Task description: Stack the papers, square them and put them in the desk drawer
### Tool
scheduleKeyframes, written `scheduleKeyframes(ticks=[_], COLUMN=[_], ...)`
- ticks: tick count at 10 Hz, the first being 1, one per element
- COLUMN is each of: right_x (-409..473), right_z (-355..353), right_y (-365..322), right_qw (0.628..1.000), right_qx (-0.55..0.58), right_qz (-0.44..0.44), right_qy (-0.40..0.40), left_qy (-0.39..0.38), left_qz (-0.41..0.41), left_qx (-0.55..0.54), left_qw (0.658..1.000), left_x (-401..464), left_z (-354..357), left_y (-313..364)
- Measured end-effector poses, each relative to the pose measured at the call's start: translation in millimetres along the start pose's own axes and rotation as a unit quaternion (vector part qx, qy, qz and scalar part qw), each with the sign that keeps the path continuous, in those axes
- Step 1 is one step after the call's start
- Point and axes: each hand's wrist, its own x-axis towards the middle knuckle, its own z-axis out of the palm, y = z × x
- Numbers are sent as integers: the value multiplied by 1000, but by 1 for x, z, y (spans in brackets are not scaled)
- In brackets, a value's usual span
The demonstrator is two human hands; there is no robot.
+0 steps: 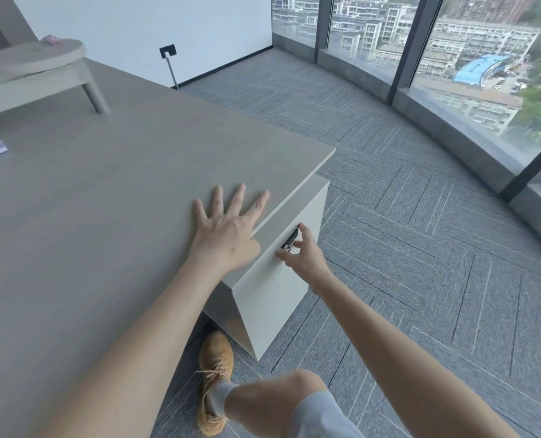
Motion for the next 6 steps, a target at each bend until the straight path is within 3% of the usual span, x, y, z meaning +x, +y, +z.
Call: scheduleKeyframes(ticks=[4, 5, 6], right_x=[-8, -13, -32], right_z=[-17, -20, -28], right_y=[-45, -60, -80], right_qw=[983, 986, 983], right_qx=[-183, -168, -182], right_qz=[12, 9, -17], right_qy=[1, 3, 5], left_qy=[-1, 3, 13], left_qz=[0, -47, -97], left_qx=[-46, -243, -507], left_qw=[999, 969, 856], left_x=[-4, -6, -21], left_z=[-6, -14, -27], left_y=[-2, -11, -19])
